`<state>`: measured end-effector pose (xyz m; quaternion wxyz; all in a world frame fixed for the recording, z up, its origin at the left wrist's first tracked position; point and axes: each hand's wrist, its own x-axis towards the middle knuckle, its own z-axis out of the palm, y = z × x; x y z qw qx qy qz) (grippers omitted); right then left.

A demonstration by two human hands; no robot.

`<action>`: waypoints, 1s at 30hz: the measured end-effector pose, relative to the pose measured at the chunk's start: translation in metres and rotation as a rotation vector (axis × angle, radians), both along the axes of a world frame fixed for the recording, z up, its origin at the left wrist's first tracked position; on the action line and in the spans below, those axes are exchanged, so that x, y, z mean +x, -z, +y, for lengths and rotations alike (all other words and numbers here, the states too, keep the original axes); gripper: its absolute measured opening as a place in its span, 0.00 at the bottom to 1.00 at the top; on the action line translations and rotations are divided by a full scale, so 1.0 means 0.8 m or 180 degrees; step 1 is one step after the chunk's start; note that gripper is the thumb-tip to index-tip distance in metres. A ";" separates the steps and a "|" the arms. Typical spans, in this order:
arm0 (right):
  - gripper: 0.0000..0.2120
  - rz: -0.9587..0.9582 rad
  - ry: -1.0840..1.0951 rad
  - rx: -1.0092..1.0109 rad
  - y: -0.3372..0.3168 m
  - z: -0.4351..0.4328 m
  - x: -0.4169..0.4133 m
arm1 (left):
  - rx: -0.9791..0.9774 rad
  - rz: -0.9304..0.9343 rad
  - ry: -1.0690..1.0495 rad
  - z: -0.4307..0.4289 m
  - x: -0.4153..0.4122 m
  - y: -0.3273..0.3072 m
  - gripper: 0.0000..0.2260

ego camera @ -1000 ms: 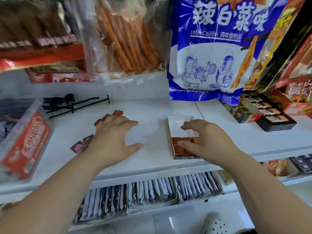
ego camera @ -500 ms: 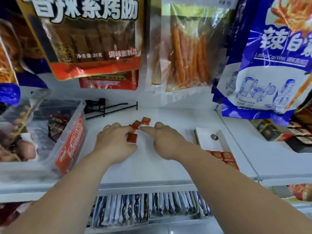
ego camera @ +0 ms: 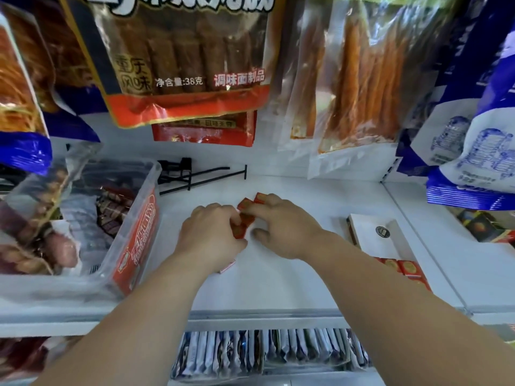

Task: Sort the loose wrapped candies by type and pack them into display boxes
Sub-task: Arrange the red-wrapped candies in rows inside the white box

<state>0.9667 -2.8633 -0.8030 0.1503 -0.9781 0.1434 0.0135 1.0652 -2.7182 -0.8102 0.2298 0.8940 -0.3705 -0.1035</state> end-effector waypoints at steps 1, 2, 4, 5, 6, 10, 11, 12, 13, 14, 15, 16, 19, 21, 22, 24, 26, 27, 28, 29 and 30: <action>0.19 -0.0070 0.0052 0.0016 0.001 -0.001 -0.008 | -0.0015 -0.0004 0.0019 -0.001 -0.001 -0.001 0.08; 0.16 -0.0134 0.0119 0.0012 0.003 -0.002 -0.018 | -0.0025 -0.0031 0.0042 -0.002 -0.002 -0.001 0.08; 0.14 -0.0276 0.0291 0.0019 0.006 -0.002 -0.041 | -0.0034 -0.0155 0.0110 -0.005 -0.005 0.000 0.10; 0.14 -0.0342 0.0383 0.0032 0.008 -0.001 -0.054 | -0.0036 -0.0231 0.0172 -0.006 -0.008 0.000 0.13; 0.14 -0.0378 0.0463 0.0024 0.008 0.001 -0.067 | -0.0041 -0.0300 0.0268 -0.008 -0.011 0.000 0.16; 0.12 -0.0293 0.0542 0.0031 -0.006 0.011 -0.114 | 0.0059 -0.0578 0.0738 -0.018 -0.038 -0.008 0.23; 0.15 -0.0222 0.0515 0.0096 -0.011 0.013 -0.125 | 0.0096 -0.0631 0.0831 -0.020 -0.046 -0.010 0.23; 0.19 -0.0147 0.0488 0.0152 -0.016 0.014 -0.135 | 0.0117 -0.0633 0.0927 -0.021 -0.053 -0.010 0.24; 0.23 -0.0058 0.0481 0.0193 -0.021 0.013 -0.145 | 0.0126 -0.0565 0.1028 -0.021 -0.060 -0.010 0.24; 0.26 0.0035 0.0483 0.0200 -0.025 0.012 -0.154 | 0.0121 -0.0447 0.1137 -0.021 -0.068 -0.011 0.24; 0.28 0.0136 0.0479 0.0172 -0.028 0.010 -0.163 | 0.0104 -0.0317 0.1238 -0.020 -0.075 -0.013 0.23; 0.28 0.0217 0.0471 0.0124 -0.031 0.009 -0.172 | 0.0077 -0.0204 0.1327 -0.020 -0.082 -0.014 0.22; 0.27 0.0315 0.0501 0.0076 -0.037 0.005 -0.197 | 0.0164 -0.0117 0.1605 -0.018 -0.099 -0.019 0.22; 0.30 0.0333 0.0516 0.0089 -0.039 0.002 -0.212 | 0.0216 -0.0165 0.1738 -0.016 -0.106 -0.020 0.24; 0.33 0.0343 0.0552 0.0126 -0.039 -0.001 -0.219 | 0.0218 -0.0171 0.1791 -0.014 -0.109 -0.019 0.25; 0.36 0.0268 0.0617 0.0250 -0.039 -0.005 -0.230 | 0.0226 -0.0177 0.1861 -0.012 -0.111 -0.017 0.27; 0.36 0.0095 0.0687 0.0395 -0.035 -0.007 -0.236 | 0.0215 -0.0209 0.1892 -0.011 -0.109 -0.015 0.28; 0.35 0.0023 0.0731 0.0462 -0.032 -0.007 -0.237 | 0.0203 -0.0214 0.1902 -0.011 -0.107 -0.014 0.28; 0.33 -0.0026 0.0763 0.0498 -0.030 -0.005 -0.236 | 0.0174 -0.0212 0.1910 -0.011 -0.105 -0.013 0.27; 0.31 -0.0055 0.0767 0.0487 -0.027 -0.003 -0.233 | 0.0129 -0.0194 0.1914 -0.012 -0.103 -0.011 0.26; 0.26 -0.0088 0.0721 0.0419 -0.024 -0.001 -0.228 | 0.0073 -0.0147 0.1912 -0.012 -0.101 -0.009 0.24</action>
